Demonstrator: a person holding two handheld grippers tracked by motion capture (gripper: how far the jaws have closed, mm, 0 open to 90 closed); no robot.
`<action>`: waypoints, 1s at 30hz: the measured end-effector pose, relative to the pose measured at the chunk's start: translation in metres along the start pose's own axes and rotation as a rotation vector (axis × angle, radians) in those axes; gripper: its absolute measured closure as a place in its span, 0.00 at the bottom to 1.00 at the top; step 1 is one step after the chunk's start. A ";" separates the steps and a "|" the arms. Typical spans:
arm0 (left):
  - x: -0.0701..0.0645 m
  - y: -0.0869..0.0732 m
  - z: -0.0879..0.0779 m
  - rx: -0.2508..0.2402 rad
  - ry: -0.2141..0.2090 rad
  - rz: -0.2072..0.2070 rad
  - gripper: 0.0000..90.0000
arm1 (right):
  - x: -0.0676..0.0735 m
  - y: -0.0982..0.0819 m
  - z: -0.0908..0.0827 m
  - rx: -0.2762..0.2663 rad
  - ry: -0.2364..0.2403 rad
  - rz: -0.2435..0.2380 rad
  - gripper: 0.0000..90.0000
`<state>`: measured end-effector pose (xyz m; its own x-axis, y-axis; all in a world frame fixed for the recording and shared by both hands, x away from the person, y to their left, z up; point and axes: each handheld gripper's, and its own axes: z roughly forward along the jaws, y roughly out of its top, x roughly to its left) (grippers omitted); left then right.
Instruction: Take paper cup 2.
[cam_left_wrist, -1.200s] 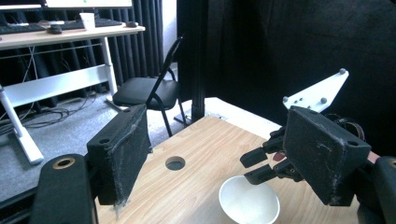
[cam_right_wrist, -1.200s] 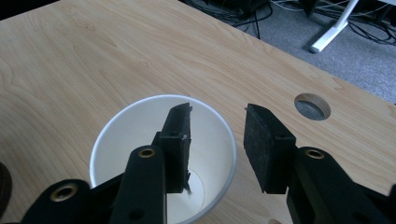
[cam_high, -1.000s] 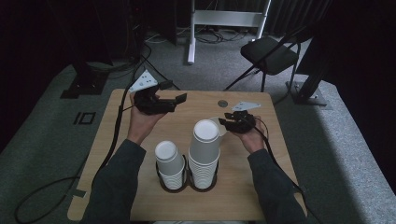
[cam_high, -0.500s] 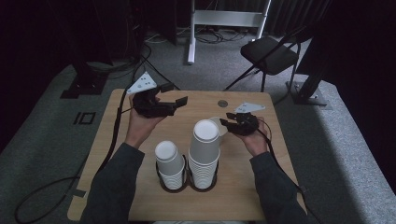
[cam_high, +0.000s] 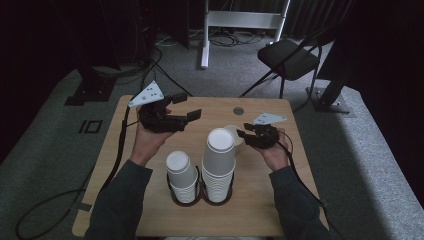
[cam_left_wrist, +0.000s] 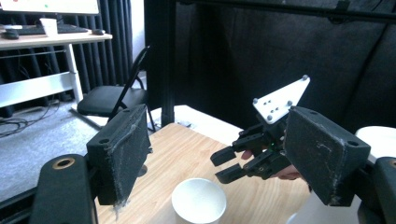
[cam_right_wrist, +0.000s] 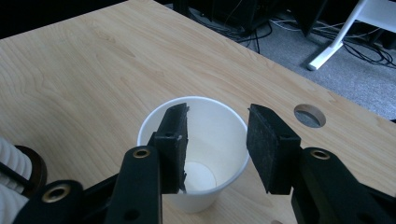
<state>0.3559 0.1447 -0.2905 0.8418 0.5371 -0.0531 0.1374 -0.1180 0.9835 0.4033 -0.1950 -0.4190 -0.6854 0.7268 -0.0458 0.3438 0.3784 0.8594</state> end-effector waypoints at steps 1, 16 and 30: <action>-0.001 0.000 -0.001 -0.004 -0.005 -0.002 0.25 | 0.000 -0.001 -0.001 -0.001 0.001 0.001 0.65; -0.022 0.000 -0.015 -0.014 -0.052 -0.010 0.20 | 0.010 -0.003 -0.013 -0.031 0.022 0.001 0.64; -0.037 0.001 -0.024 -0.030 -0.115 -0.026 0.18 | 0.013 -0.005 -0.012 -0.032 0.031 0.000 0.64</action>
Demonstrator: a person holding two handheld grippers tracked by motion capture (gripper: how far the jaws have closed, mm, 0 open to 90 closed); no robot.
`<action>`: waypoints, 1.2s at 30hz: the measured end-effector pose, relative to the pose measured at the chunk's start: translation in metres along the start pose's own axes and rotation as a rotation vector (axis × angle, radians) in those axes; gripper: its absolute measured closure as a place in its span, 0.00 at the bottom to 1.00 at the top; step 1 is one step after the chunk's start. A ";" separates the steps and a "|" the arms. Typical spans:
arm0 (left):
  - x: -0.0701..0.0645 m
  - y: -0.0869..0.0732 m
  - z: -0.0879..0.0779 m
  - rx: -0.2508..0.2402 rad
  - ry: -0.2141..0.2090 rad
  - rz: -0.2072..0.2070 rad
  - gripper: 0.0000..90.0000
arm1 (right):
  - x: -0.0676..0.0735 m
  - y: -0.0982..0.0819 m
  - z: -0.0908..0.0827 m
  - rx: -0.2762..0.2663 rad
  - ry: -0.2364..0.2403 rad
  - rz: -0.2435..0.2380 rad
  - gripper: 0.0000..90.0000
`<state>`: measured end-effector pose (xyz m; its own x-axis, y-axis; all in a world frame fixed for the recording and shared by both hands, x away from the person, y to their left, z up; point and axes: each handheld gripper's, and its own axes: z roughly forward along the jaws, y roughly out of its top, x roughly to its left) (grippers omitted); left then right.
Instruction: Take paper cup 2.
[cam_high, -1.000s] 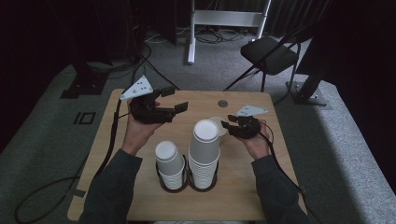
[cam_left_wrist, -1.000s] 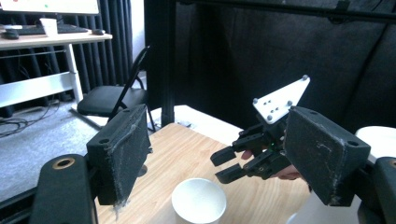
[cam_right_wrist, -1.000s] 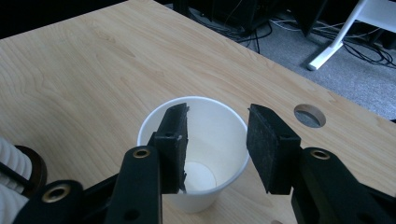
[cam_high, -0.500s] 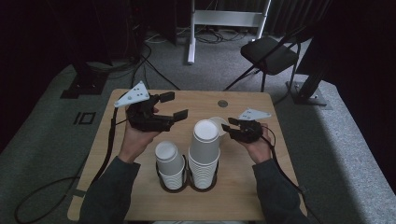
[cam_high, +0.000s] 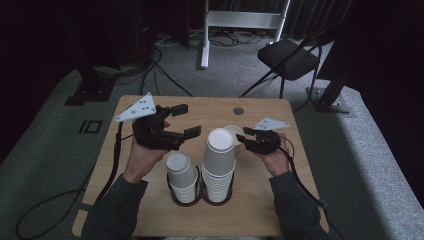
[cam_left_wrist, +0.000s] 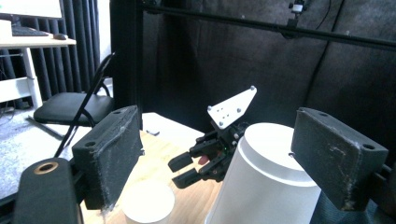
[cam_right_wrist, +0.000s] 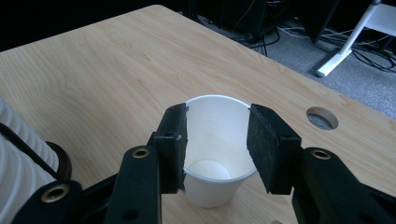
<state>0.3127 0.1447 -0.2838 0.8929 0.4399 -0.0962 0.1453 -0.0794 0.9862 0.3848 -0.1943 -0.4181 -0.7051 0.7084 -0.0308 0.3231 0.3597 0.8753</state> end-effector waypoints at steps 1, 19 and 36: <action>-0.001 0.000 0.001 0.000 -0.010 -0.004 0.18 | 0.000 0.000 0.000 -0.001 0.000 0.000 0.64; -0.022 -0.011 0.021 0.056 -0.097 0.014 0.16 | -0.001 -0.006 -0.001 -0.006 0.006 0.018 0.64; -0.027 -0.019 0.037 0.090 -0.115 0.013 0.16 | -0.001 -0.006 -0.005 -0.017 0.001 0.016 0.64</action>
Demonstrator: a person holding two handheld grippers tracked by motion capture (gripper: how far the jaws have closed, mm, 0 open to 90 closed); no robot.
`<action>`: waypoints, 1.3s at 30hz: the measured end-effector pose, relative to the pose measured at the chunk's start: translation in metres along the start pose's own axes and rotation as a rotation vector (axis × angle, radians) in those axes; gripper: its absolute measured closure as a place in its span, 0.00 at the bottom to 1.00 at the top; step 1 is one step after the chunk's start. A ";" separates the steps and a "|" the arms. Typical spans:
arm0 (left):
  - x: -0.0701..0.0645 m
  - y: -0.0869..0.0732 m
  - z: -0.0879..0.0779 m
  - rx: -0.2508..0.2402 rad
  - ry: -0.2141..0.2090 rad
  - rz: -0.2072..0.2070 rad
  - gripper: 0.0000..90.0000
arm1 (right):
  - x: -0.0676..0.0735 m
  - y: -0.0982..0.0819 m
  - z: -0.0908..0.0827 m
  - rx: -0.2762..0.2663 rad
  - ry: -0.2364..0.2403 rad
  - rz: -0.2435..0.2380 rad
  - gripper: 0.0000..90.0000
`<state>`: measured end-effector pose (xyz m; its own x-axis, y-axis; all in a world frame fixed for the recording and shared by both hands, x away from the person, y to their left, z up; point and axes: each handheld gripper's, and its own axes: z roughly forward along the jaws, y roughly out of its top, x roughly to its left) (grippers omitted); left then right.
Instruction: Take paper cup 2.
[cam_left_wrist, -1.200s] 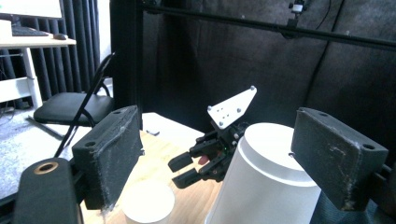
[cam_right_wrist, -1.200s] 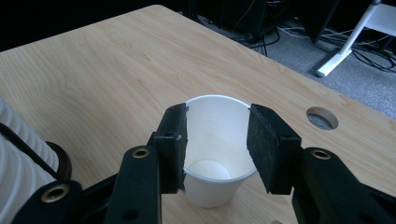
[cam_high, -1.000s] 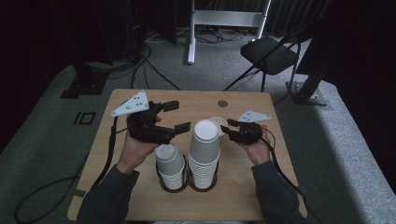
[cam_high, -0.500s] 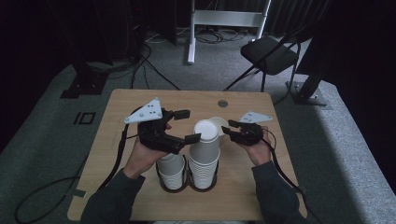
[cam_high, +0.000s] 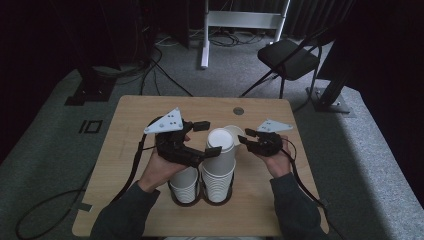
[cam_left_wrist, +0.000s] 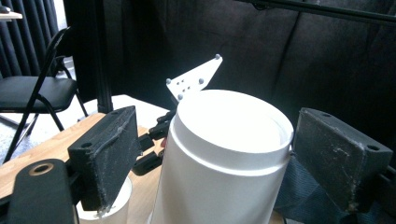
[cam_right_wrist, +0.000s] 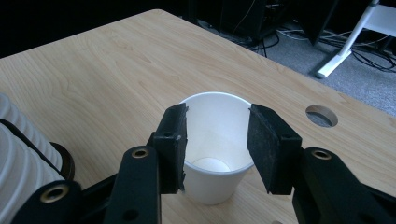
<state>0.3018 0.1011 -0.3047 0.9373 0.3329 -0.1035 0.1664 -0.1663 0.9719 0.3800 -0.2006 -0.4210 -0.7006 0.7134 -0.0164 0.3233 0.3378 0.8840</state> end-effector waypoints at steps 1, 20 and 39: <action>0.000 0.000 0.001 -0.002 -0.001 0.000 0.16 | 0.000 0.000 0.000 0.000 0.000 0.001 0.64; -0.006 -0.008 0.015 0.031 0.012 0.019 0.16 | 0.001 0.000 -0.002 -0.003 0.001 -0.002 0.64; -0.010 -0.010 0.020 0.054 0.038 0.018 0.23 | 0.005 0.002 -0.007 -0.015 0.004 -0.016 0.64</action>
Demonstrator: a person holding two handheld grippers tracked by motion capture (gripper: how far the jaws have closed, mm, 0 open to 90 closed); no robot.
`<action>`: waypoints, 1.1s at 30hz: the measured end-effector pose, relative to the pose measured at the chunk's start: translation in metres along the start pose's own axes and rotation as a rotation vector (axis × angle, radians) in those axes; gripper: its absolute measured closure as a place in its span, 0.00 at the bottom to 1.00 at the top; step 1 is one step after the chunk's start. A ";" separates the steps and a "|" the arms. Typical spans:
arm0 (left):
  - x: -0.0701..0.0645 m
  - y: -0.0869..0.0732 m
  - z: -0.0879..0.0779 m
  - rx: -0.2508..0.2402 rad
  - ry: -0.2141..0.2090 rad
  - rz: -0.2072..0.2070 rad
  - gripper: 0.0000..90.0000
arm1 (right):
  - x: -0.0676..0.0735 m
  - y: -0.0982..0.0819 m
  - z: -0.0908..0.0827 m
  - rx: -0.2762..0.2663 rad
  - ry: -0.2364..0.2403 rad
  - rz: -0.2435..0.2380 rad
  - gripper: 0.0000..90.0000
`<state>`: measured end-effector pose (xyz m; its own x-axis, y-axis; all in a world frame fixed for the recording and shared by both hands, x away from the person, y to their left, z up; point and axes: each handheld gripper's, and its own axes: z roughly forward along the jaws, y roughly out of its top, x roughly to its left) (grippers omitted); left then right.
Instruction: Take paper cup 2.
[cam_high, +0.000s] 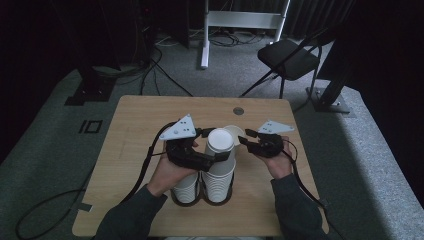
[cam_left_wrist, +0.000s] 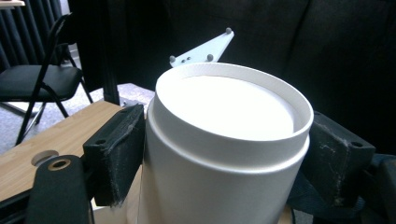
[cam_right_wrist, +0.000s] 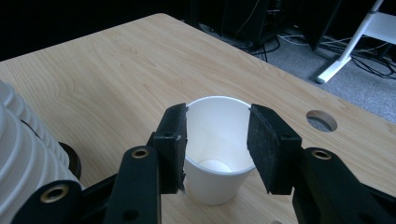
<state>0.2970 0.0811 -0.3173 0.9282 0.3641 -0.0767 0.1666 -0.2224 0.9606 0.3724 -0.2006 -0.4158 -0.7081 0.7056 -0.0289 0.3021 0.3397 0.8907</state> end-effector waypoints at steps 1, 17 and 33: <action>0.000 0.000 0.000 -0.001 0.003 0.000 0.23 | 0.000 0.000 0.000 0.000 0.000 -0.001 0.64; -0.005 0.000 0.000 -0.007 0.038 -0.005 0.24 | 0.001 -0.001 0.000 0.004 0.000 -0.003 0.64; -0.002 0.003 -0.001 -0.013 0.012 0.010 0.24 | 0.002 -0.001 -0.001 0.001 0.005 -0.006 0.64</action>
<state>0.2953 0.0805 -0.3140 0.9256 0.3729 -0.0644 0.1535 -0.2144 0.9646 0.3698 -0.2005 -0.4159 -0.7128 0.7007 -0.0320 0.2984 0.3442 0.8902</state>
